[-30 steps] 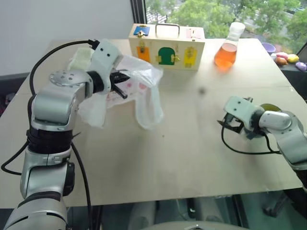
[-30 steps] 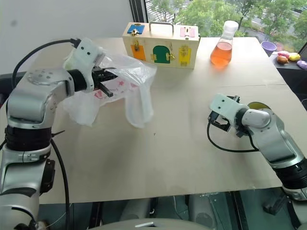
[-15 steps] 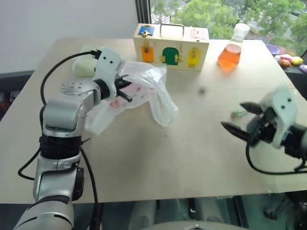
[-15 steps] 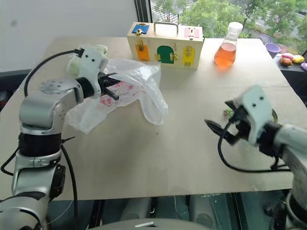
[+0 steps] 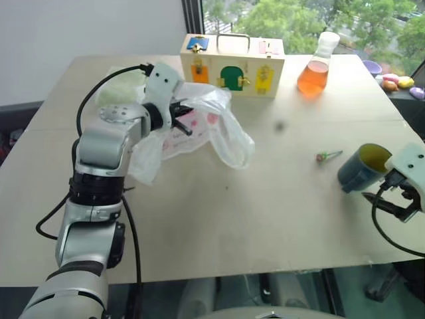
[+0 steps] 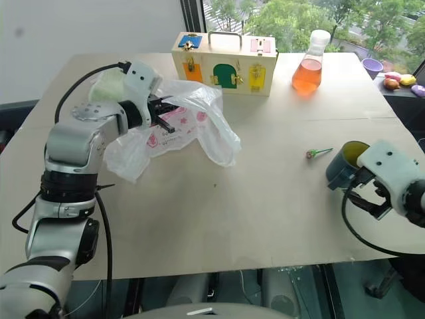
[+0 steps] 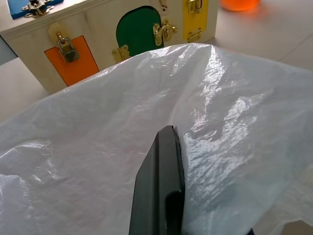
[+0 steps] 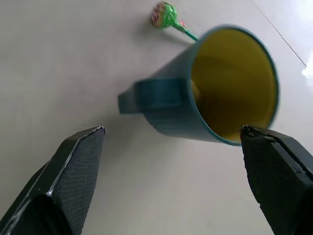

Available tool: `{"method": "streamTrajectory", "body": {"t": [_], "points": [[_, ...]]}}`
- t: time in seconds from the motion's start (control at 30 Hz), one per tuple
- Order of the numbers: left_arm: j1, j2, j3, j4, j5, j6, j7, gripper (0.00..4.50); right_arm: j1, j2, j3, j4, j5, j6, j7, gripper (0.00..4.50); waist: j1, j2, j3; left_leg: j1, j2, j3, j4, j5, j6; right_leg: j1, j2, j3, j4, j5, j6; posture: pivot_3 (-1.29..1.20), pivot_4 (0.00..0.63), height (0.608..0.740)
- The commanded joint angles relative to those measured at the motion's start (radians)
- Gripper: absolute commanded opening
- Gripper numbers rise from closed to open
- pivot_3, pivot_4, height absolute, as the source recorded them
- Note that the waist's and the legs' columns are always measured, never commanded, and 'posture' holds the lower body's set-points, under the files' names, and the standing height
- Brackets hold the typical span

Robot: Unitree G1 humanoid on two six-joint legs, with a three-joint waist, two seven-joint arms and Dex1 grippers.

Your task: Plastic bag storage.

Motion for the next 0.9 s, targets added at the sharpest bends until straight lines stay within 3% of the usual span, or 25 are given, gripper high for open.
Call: {"method": "streamTrajectory", "body": {"t": [0.03, 0.2, 0.27, 0.4, 0.53, 0.67, 0.9], "points": [[0.018, 0.022, 0.051, -0.084, -0.002, 0.017, 0.025, 0.05, 0.001, -0.040, 0.001, 0.095, -0.036, -0.160, 0.053, 4.50, 0.000, 0.000, 0.000, 0.000, 0.000, 0.000, 0.000, 0.000, 0.000, 0.000, 0.000, 0.000, 0.000, 0.000, 0.000, 0.00, 0.150, 0.740], [0.052, 0.027, 0.073, -0.143, -0.010, 0.049, 0.046, 0.05, -0.038, -0.038, 0.031, 0.161, -0.028, -0.233, 0.067, 4.50, 0.001, 0.000, 0.000, 0.000, 0.001, 0.000, 0.000, 0.000, 0.000, 0.000, 0.001, 0.000, 0.000, 0.000, 0.000, 0.00, 0.150, 0.740], [0.069, 0.032, 0.086, -0.165, -0.013, 0.065, 0.054, 0.05, -0.081, -0.005, -0.012, 0.141, 0.029, -0.142, 0.053, 4.50, 0.000, 0.000, 0.000, 0.000, 0.001, 0.000, 0.000, 0.000, 0.000, 0.000, 0.001, 0.000, 0.000, 0.000, 0.000, 0.00, 0.150, 0.740], [0.089, 0.038, 0.102, -0.175, -0.012, 0.078, 0.063, 0.05, -0.168, 0.111, -0.237, -0.009, 0.266, 0.267, 0.091, 4.50, 0.004, 0.000, 0.000, 0.000, 0.001, -0.002, 0.000, 0.000, 0.000, 0.000, 0.001, -0.001, 0.000, 0.000, 0.000, 0.00, 0.150, 0.740], [0.066, 0.033, 0.084, -0.130, -0.009, 0.066, 0.053, 0.05, -0.076, 0.206, -0.434, -0.161, 0.401, 0.483, 0.106, 4.50, 0.022, 0.000, 0.000, -0.001, 0.001, -0.004, 0.000, 0.000, 0.000, 0.001, 0.001, -0.003, 0.000, 0.000, 0.000, 0.00, 0.150, 0.740], [0.034, 0.024, 0.055, -0.078, 0.000, 0.035, 0.038, 0.05, -0.067, 0.385, -0.436, -0.225, 0.481, 0.490, -0.092, 4.50, 0.027, -0.002, -0.001, 0.000, 0.000, -0.002, 0.001, 0.000, 0.000, 0.002, 0.001, -0.002, 0.000, 0.000, 0.000, 0.00, 0.150, 0.740], [-0.002, 0.022, 0.029, -0.041, 0.008, 0.024, 0.023, 0.05, -0.188, 0.868, -0.249, -0.311, 0.348, 0.490, -0.647, 4.50, 0.013, 0.001, -0.003, 0.002, 0.002, -0.001, 0.001, 0.000, 0.000, 0.000, 0.003, 0.000, 0.003, 0.000, 0.000, 0.00, 0.150, 0.740]]}}
